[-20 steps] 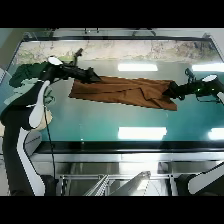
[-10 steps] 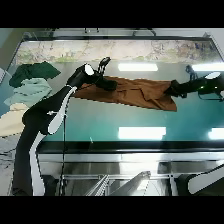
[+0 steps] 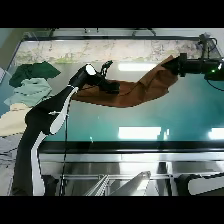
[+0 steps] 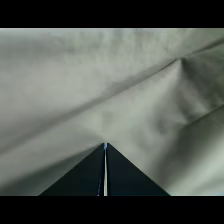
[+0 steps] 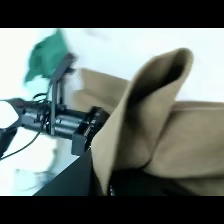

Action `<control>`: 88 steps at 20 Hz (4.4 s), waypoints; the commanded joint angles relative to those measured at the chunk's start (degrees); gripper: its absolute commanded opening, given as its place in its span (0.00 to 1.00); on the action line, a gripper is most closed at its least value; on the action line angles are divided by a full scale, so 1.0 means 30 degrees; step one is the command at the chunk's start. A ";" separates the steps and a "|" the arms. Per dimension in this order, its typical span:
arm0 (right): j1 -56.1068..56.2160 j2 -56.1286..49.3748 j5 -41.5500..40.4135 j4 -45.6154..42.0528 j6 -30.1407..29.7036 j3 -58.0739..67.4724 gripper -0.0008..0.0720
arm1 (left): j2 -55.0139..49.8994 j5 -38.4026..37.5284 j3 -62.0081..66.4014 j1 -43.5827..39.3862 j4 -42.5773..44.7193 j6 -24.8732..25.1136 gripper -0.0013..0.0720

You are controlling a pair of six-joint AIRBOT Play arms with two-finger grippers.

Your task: Fold the shirts.

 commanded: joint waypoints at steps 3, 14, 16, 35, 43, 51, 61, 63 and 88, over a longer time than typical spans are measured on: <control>0.5122 0.0160 -0.3869 0.2696 -0.0474 0.0131 0.04 | 0.4036 -0.3002 0.0095 0.2776 -0.6149 0.0801 0.04; 1.6050 -0.8932 -1.1927 0.2769 0.0233 0.9566 0.53 | 0.8721 -0.6594 -0.0146 0.9245 -0.6142 0.0780 0.04; 1.5300 -0.8408 -0.9690 0.2667 -0.0313 0.9566 0.17 | 0.9078 -0.6885 -0.1588 0.9500 -0.6105 0.1158 0.04; 0.9369 -0.4488 -0.3883 -1.3107 1.3136 0.1989 0.92 | 0.9690 -0.9173 -0.4430 1.0637 -0.8633 0.3300 0.49; 0.9522 -0.7555 -0.5530 -0.5158 0.9355 0.2011 0.85 | 0.9690 -0.9289 -0.4430 1.0630 -0.8633 0.3147 0.49; 0.9602 -0.6171 -0.4889 0.1049 0.3672 0.2215 0.04 | 0.9690 -0.9340 -0.4430 1.0630 -0.8626 0.3140 0.49; -0.0342 0.7431 -0.4597 -0.3570 0.8145 0.3235 0.04 | 0.9690 -0.9457 -0.4430 1.0630 -0.8619 0.3140 0.49; -0.2463 0.8051 -0.3905 -0.6798 1.0214 0.3235 0.04 | 0.9690 -0.9464 -0.4430 1.0630 -0.8619 0.3133 0.49; -1.7464 0.3745 0.6506 -2.3482 1.0812 0.1137 0.04 | 0.9683 -0.8714 -0.4430 1.0564 -0.8575 0.3140 0.49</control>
